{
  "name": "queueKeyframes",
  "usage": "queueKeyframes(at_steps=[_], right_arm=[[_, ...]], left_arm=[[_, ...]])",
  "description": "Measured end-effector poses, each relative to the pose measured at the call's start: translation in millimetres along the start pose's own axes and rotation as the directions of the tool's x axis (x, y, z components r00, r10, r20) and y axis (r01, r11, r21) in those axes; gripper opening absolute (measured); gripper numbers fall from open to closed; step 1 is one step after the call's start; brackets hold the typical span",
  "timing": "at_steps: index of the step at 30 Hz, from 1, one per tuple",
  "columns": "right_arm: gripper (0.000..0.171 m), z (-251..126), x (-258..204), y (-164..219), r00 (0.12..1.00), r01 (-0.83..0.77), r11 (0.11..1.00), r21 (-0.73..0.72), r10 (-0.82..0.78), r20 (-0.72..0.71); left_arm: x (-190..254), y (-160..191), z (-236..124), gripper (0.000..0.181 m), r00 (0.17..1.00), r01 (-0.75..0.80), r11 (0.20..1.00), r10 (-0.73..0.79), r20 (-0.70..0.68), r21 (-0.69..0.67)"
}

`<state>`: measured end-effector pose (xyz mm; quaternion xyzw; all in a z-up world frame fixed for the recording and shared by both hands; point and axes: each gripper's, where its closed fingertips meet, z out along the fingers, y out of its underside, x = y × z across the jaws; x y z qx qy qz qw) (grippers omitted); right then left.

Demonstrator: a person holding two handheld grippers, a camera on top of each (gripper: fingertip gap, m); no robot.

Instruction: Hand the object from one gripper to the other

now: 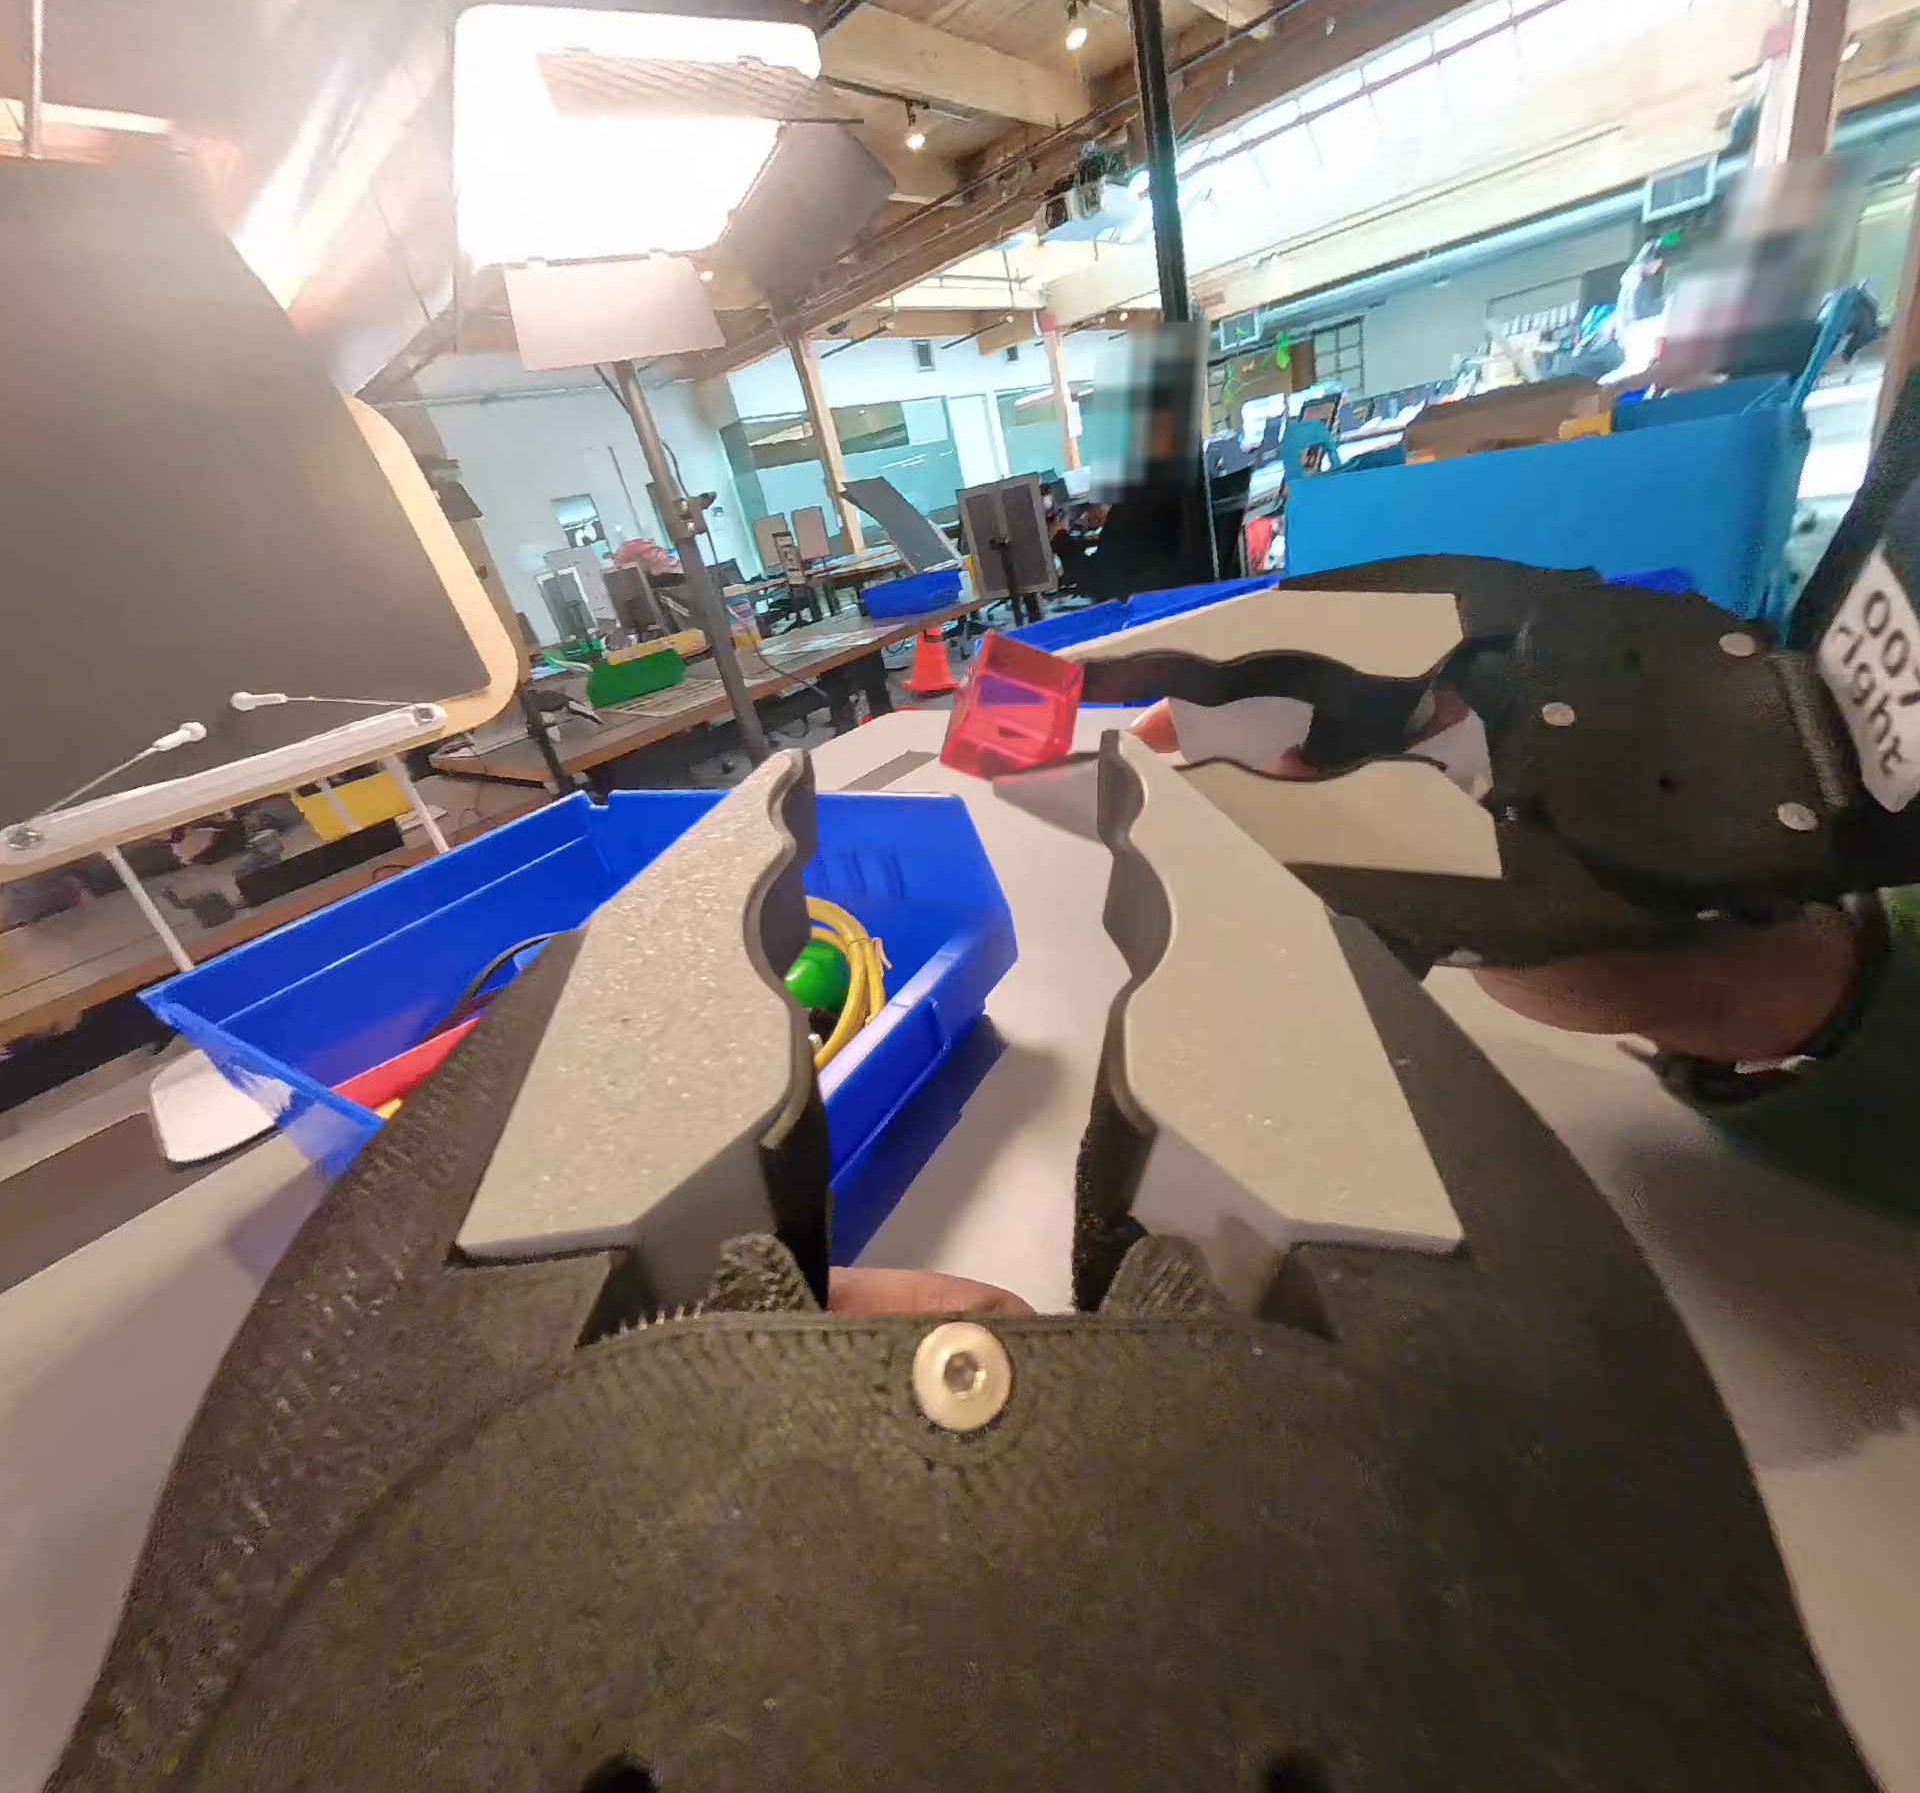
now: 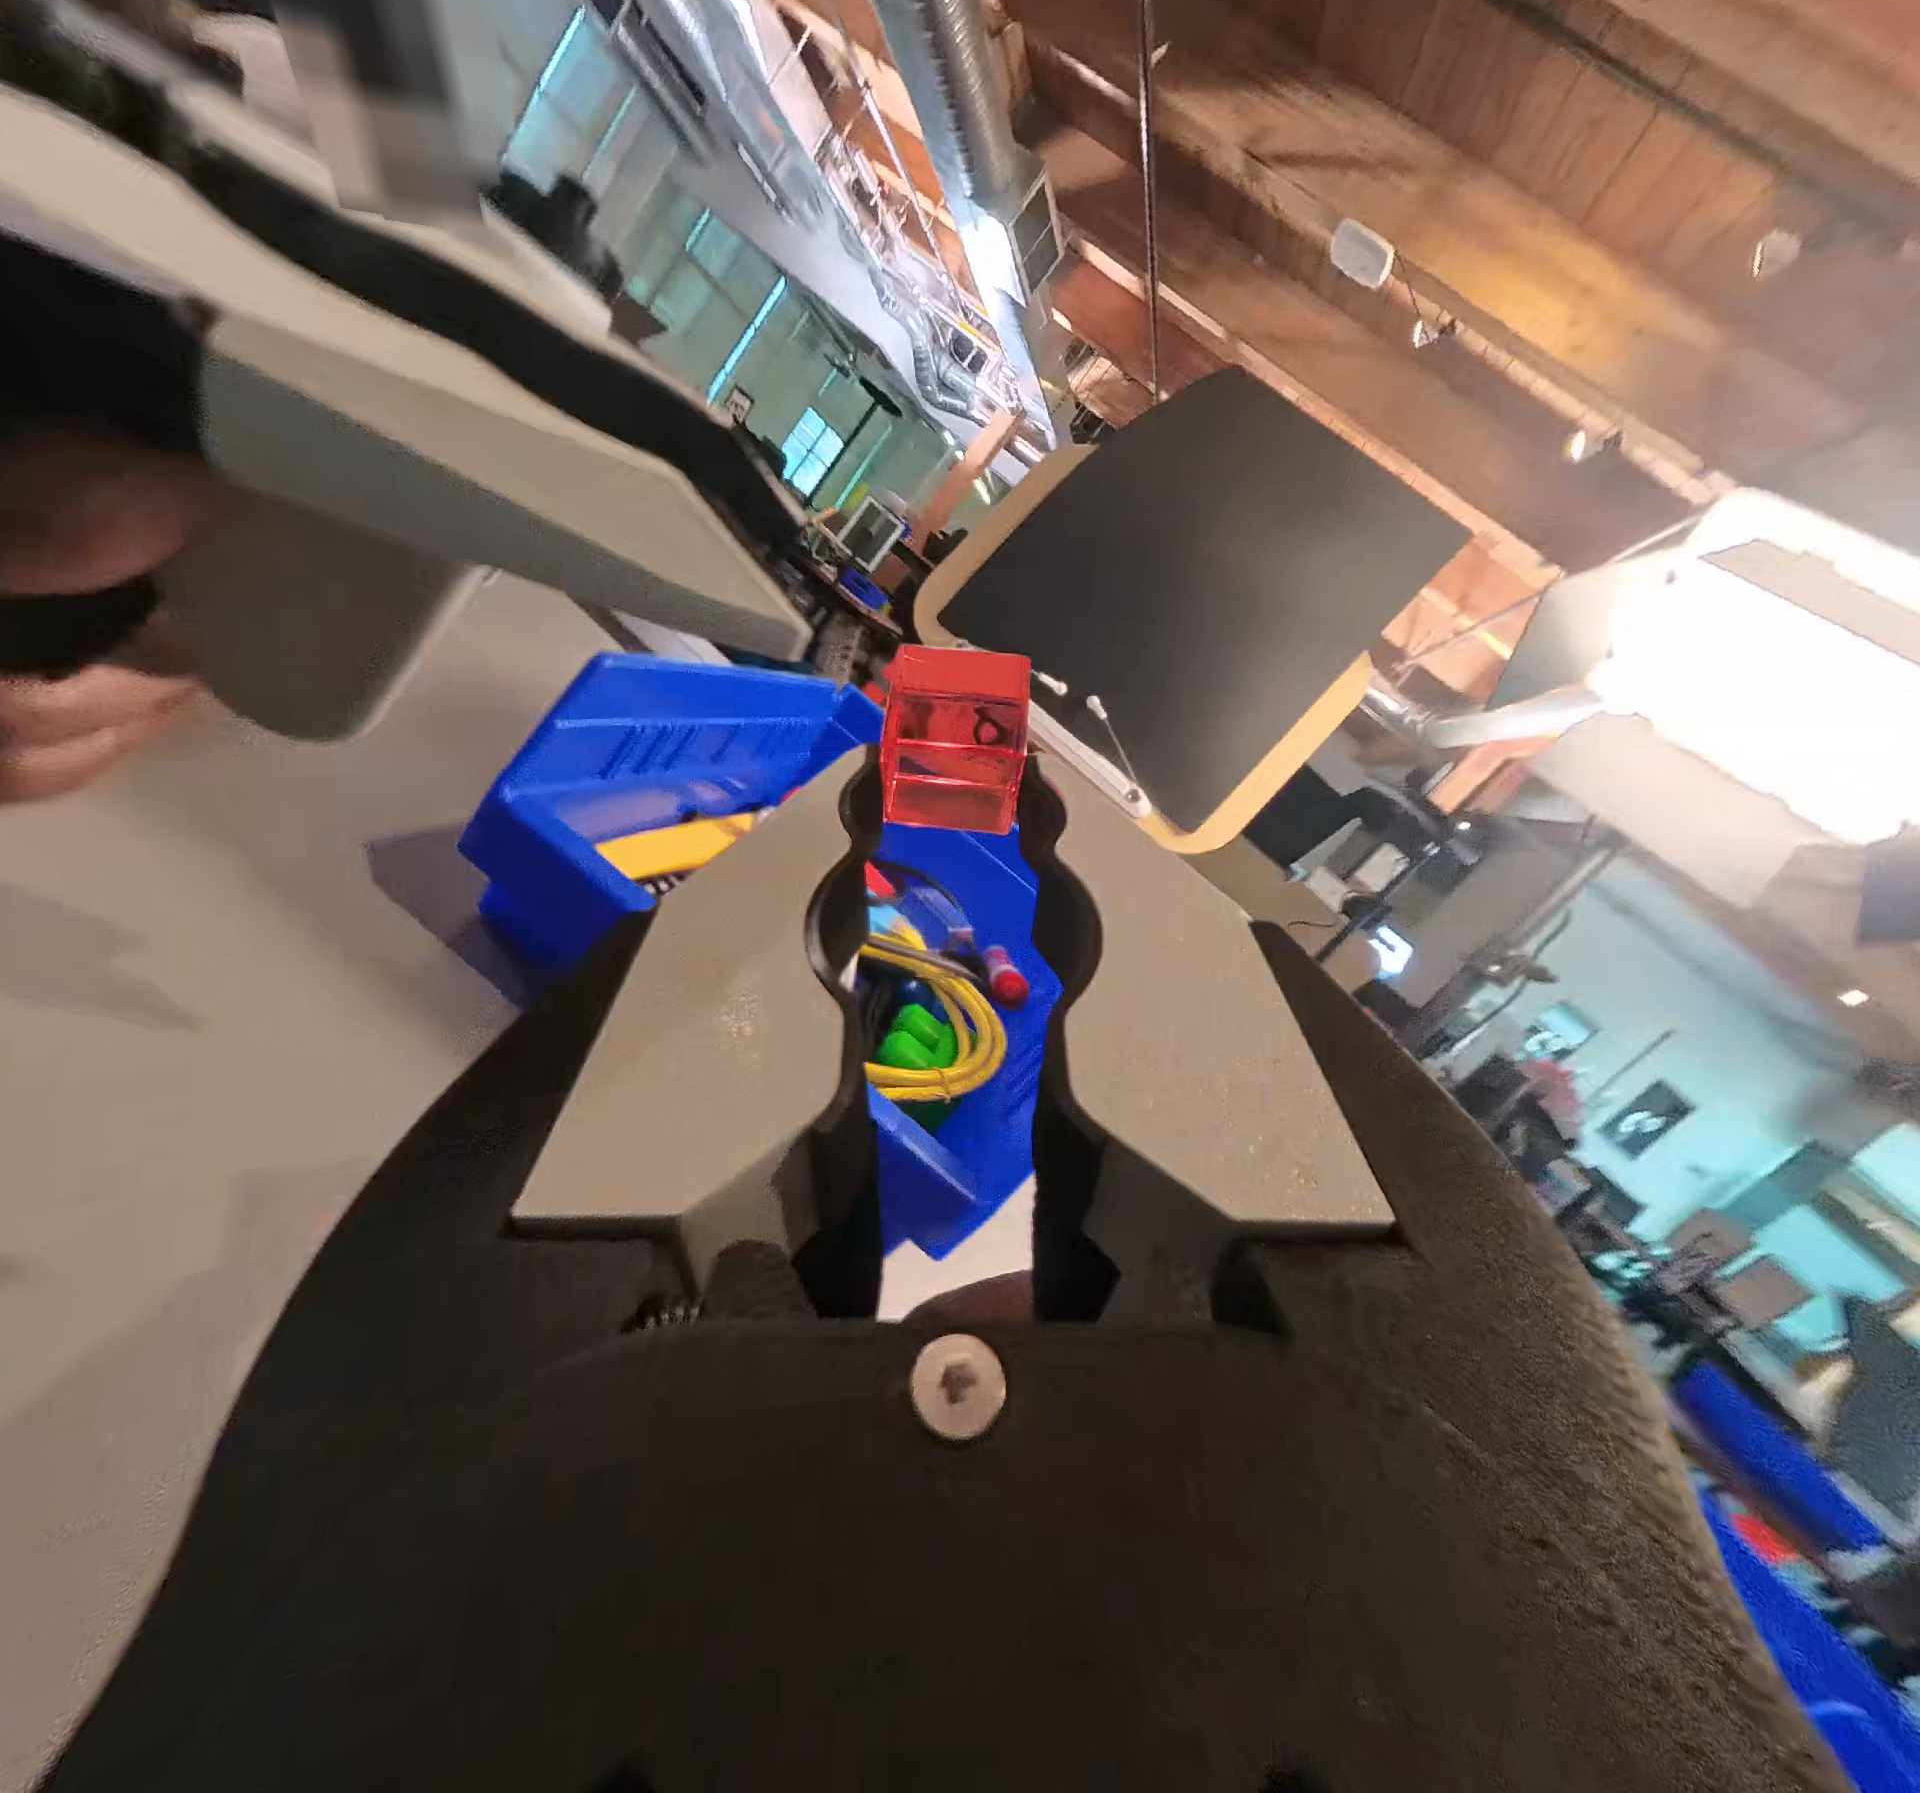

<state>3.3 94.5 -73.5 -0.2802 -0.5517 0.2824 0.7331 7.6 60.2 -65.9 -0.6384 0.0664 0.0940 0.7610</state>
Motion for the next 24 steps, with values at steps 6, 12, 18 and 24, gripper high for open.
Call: queueKeyframes(at_steps=[6, 12, 18, 24], right_arm=[[0.026, 2.5, -28.5, -0.9, 0.969, 0.247, 0.969, -0.004, -0.246, 0.032], [0.026, 2.8, -45.6, -8.0, 0.945, 0.321, 0.946, 0.035, -0.323, 0.056], [0.036, -4.2, -28.1, -29.1, 0.954, -0.244, 0.965, 0.092, 0.222, 0.199], [0.044, -23.7, -4.8, -58.5, 0.881, -0.453, 0.855, 0.253, 0.387, 0.271]], left_arm=[[3.5, 22.3, 5.4, 0.055, 0.995, -0.093, 0.988, 0.098, 0.036, -0.122], [-1.1, 38.8, 4.0, 0.028, 0.974, -0.196, 0.954, 0.216, 0.066, -0.225], [-0.9, -0.9, -3.9, 0.027, 0.99, -0.118, 0.993, 0.118, 0.081, -0.005], [5.7, -37.0, -17.1, 0.027, 0.767, 0.627, 0.748, -0.544, -0.339, 0.217]])
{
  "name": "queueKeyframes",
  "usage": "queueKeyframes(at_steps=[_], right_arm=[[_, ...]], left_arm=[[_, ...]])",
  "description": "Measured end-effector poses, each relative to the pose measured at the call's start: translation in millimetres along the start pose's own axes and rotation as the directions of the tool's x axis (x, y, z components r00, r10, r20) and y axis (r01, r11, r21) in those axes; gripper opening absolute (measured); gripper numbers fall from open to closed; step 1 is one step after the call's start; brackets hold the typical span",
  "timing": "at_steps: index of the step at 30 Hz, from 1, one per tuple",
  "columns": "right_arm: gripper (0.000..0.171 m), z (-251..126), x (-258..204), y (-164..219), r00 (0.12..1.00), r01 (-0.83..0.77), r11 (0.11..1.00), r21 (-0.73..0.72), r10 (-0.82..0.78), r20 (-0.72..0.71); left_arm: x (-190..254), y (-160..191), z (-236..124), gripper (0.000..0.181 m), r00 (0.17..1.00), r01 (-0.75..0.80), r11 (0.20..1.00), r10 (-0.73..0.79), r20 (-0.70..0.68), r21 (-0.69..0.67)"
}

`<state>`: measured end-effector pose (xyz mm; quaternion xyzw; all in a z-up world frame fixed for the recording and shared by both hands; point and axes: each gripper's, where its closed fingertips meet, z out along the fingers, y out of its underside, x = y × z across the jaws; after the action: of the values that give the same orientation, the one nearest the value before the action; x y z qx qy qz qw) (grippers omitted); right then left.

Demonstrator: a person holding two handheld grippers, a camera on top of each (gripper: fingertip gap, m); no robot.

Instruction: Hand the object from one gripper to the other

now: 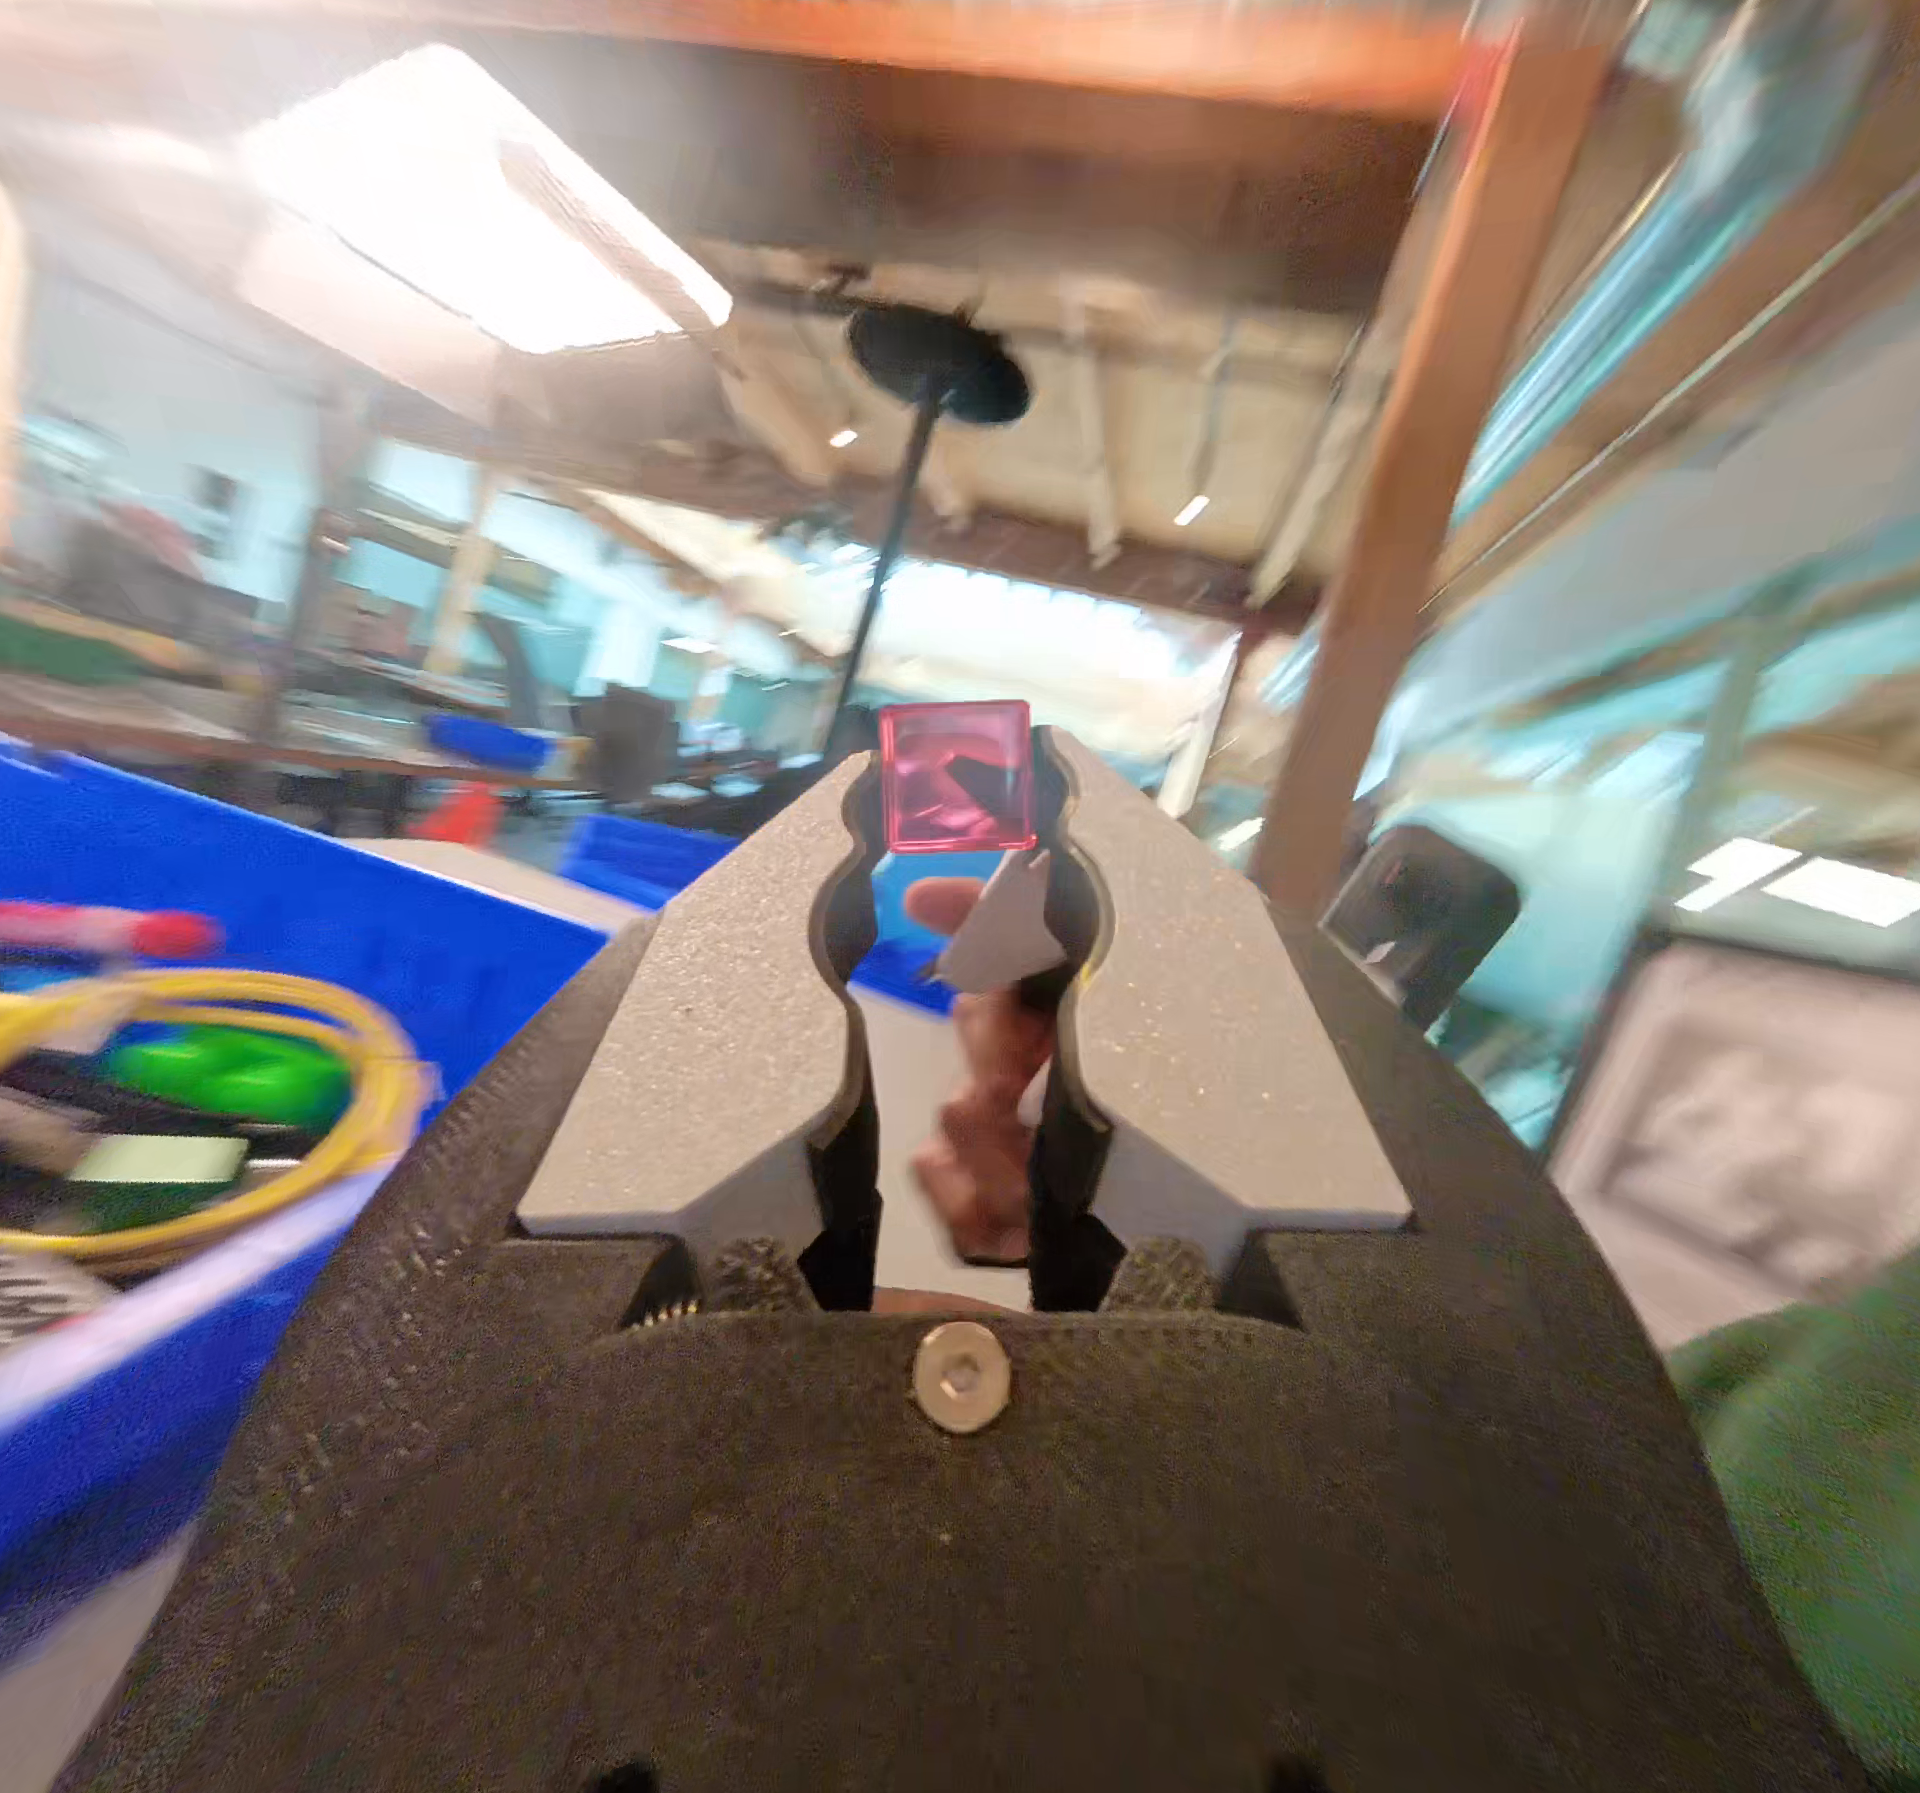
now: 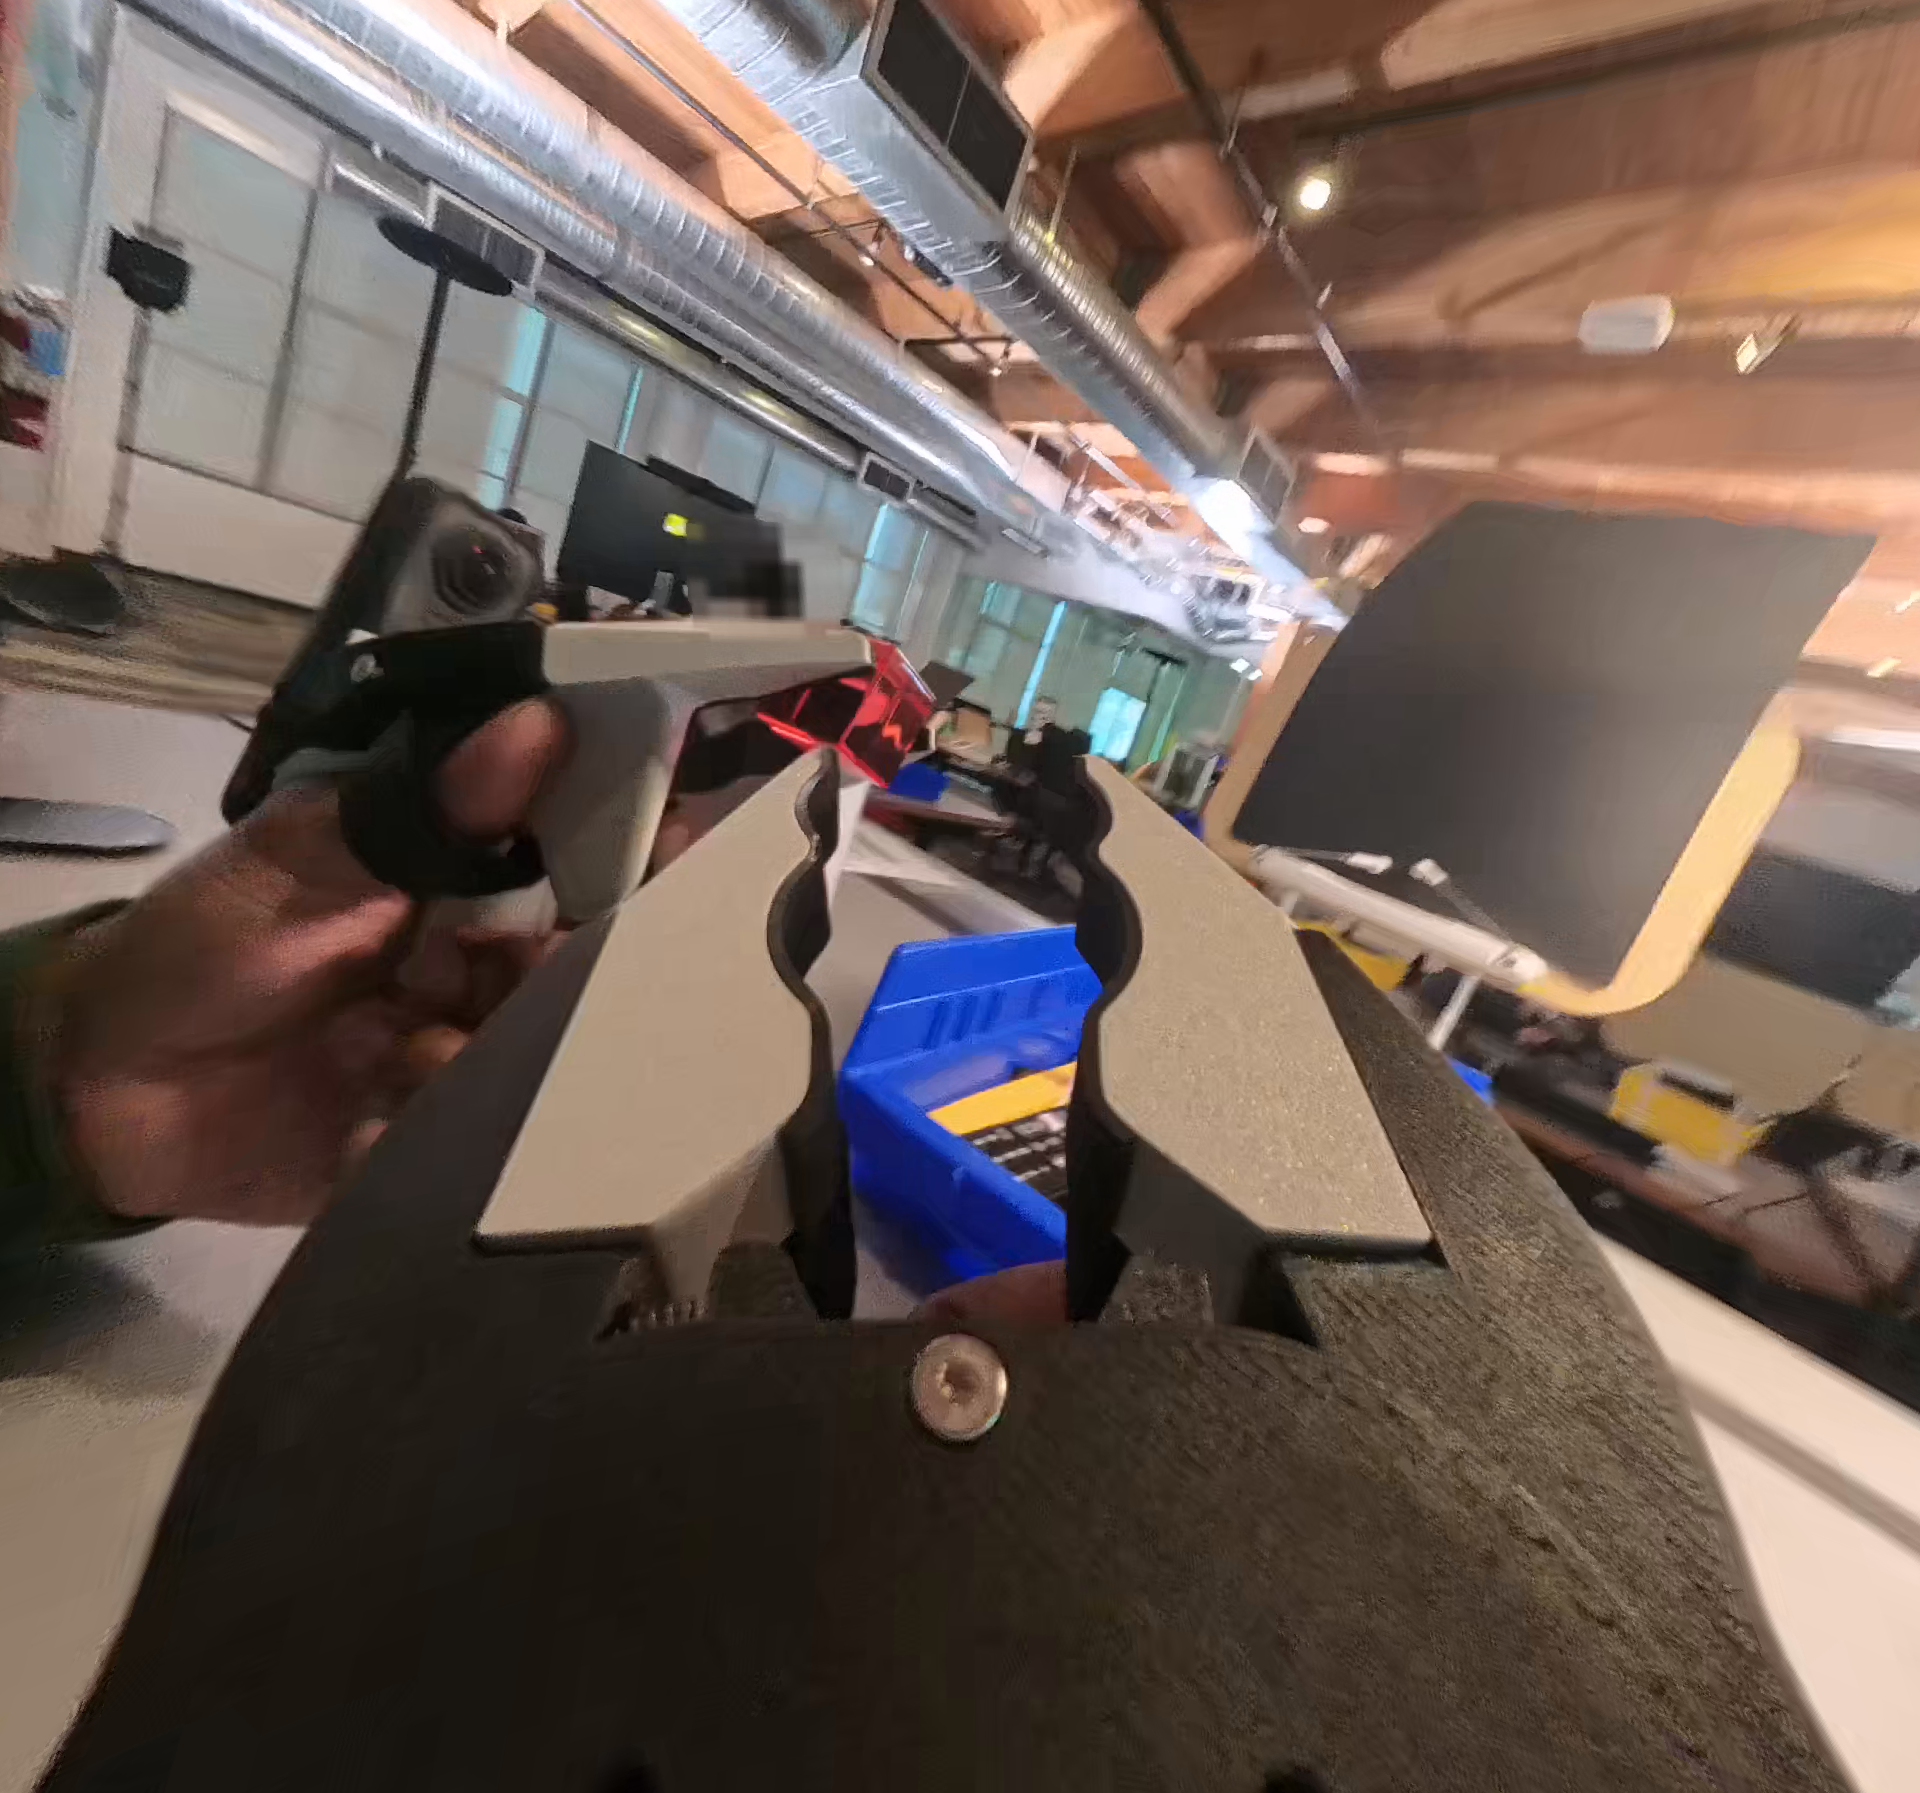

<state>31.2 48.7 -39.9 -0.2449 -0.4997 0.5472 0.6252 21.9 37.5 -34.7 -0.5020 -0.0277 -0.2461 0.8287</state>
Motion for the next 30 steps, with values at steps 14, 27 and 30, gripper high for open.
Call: queueKeyframes(at_steps=[14, 27, 30], right_arm=[[0.045, 11.7, -19.1, 27.0, 0.874, 0.473, 0.87, -0.14, -0.483, -0.048], [0.03, 7.5, -15.0, 14.0, 0.937, 0.342, 0.937, -0.074, -0.345, -0.045], [0.028, 8.0, -12.2, 15.5, 0.918, 0.382, 0.919, -0.095, -0.389, -0.071]], left_arm=[[-3.2, 27.3, 9.3, 0.027, 0.932, 0.352, 0.934, -0.356, -0.075, -0.059], [7.4, 35.4, 10.9, 0.027, 0.915, 0.37, 0.92, -0.385, -0.119, -0.13], [5.7, 34.6, 10.8, 0.027, 0.914, 0.377, 0.918, -0.39, -0.113, -0.125]])
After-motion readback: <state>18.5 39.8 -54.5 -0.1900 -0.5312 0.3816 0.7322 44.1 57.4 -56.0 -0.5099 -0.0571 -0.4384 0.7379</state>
